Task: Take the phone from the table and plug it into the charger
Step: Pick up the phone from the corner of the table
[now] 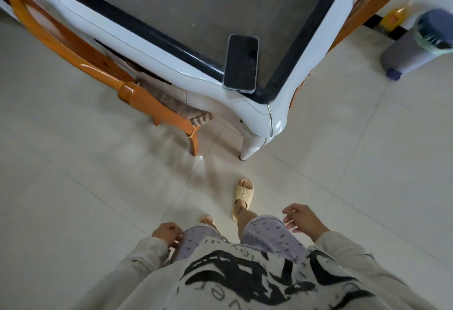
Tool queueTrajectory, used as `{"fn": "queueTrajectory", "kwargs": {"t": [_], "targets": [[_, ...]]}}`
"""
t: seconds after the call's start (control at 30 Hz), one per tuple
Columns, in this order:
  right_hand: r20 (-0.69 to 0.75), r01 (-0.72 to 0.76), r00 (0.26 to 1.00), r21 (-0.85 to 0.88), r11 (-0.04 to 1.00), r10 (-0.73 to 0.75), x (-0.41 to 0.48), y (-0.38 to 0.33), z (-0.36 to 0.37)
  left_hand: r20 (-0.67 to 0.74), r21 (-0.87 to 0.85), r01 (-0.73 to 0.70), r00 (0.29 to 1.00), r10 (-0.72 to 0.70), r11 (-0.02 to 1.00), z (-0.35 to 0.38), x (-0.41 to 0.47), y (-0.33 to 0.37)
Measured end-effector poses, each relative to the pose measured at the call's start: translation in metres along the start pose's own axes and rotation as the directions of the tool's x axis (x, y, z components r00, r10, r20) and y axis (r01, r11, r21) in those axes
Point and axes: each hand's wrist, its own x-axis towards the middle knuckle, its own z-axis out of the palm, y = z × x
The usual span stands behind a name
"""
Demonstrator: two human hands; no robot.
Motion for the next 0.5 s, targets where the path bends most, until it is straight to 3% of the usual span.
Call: {"fn": "queueTrajectory", "kwargs": {"t": [0.2, 0.5], "targets": [[0.031, 0.08, 0.996, -0.065, 0.995, -0.079, 0.019, -0.05, -0.034, -0.051, -0.054, -0.037, 0.998, 0.034, 0.998, 0.0, 0.005, 0.043], [0.023, 0.097, 0.995, -0.107, 0.989, -0.095, 0.032, -0.069, -0.045, -0.014, -0.06, -0.068, 0.998, 0.067, 0.996, 0.001, 0.001, 0.094]]}}
